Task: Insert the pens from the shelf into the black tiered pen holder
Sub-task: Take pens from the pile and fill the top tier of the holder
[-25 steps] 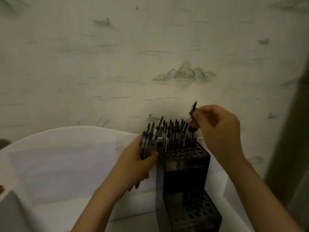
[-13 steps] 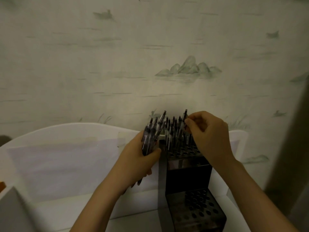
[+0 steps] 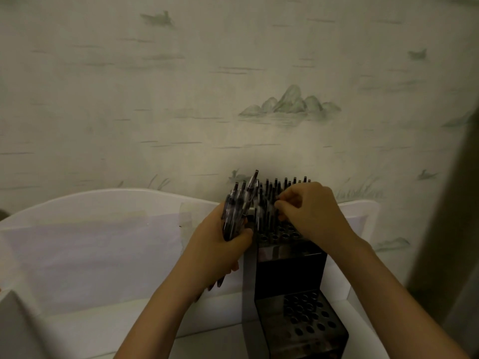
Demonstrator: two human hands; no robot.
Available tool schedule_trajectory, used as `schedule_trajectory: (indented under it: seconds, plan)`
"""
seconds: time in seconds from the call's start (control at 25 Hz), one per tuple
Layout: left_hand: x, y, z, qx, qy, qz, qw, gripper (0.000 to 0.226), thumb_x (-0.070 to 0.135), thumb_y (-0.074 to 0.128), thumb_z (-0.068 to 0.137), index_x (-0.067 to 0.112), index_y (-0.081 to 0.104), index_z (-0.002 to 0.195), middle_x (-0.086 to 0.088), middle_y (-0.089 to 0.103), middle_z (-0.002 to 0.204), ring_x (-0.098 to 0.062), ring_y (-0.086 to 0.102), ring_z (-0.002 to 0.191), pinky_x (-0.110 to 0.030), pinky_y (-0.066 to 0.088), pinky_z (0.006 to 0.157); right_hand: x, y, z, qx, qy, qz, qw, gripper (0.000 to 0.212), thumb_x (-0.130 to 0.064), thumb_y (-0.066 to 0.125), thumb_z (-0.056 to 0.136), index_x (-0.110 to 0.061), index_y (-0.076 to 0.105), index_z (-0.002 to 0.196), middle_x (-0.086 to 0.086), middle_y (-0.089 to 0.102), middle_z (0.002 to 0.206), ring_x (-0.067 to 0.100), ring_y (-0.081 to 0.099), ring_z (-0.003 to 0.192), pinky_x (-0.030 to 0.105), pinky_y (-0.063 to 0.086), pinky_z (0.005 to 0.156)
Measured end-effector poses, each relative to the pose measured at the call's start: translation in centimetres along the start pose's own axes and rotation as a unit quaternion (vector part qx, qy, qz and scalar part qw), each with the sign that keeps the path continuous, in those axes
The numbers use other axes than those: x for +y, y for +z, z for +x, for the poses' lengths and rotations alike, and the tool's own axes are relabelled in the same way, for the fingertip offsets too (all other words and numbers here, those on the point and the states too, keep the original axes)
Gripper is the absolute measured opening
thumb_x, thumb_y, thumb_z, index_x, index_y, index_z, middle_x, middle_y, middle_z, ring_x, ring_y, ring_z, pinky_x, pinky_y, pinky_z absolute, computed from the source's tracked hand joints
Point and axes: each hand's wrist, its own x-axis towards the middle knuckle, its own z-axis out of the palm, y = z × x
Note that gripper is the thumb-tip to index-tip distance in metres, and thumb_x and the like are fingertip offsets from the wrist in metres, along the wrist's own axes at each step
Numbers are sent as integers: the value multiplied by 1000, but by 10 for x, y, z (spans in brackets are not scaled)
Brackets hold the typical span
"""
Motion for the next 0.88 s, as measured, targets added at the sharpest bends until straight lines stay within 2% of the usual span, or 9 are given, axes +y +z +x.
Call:
schedule_trajectory:
  seconds: [0.16,0.28,0.4,0.64,0.8,0.88]
  plan:
    - [-1,5,-2,-12,0,-14,1000,18,10,59,91,27,52,90,5,55,51,-9,54,41,-23,50,45,4,-3,-8,21,1,30,999,3,-19,75,82,-17,74,85,-7,71,68,1,68,59,25,60,68]
    - [-2,11,-2,-20,7,-10,1000,16,10,59,91,26,55,92,5,56,55,-6,54,44,-24,50,46,2,-3,-20,63,-22,42,997,17,-25,78,79,-22,72,94,-12,70,76,-3,66,68,11,54,68]
    - [-3,13,-2,-21,1,-14,1000,13,11,59,91,23,56,93,2,56,59,-8,54,45,-24,49,45,0,-9,-31,125,-39,80,988,15,-23,75,81,-22,71,96,-12,69,77,0,65,70,10,52,65]
    - [-1,16,-3,-16,-2,-23,1000,16,10,59,91,26,56,93,5,56,50,-7,53,41,-22,48,43,9,8,-21,64,-8,54,996,17,-28,74,82,-17,74,96,-18,66,75,-7,63,69,3,47,62]
    - [-1,17,-5,-28,2,-20,999,25,9,58,92,33,55,99,9,58,50,-7,54,41,-21,47,43,7,12,-22,95,-6,55,994,20,-27,75,82,-16,74,97,-14,67,75,-6,63,68,4,47,62]
    - [-1,17,-6,-33,3,-18,999,29,7,58,92,36,54,97,8,58,51,-7,53,41,-20,46,43,3,4,-26,125,-24,75,989,19,-27,75,82,-19,72,99,-12,69,78,-1,64,69,10,52,63]
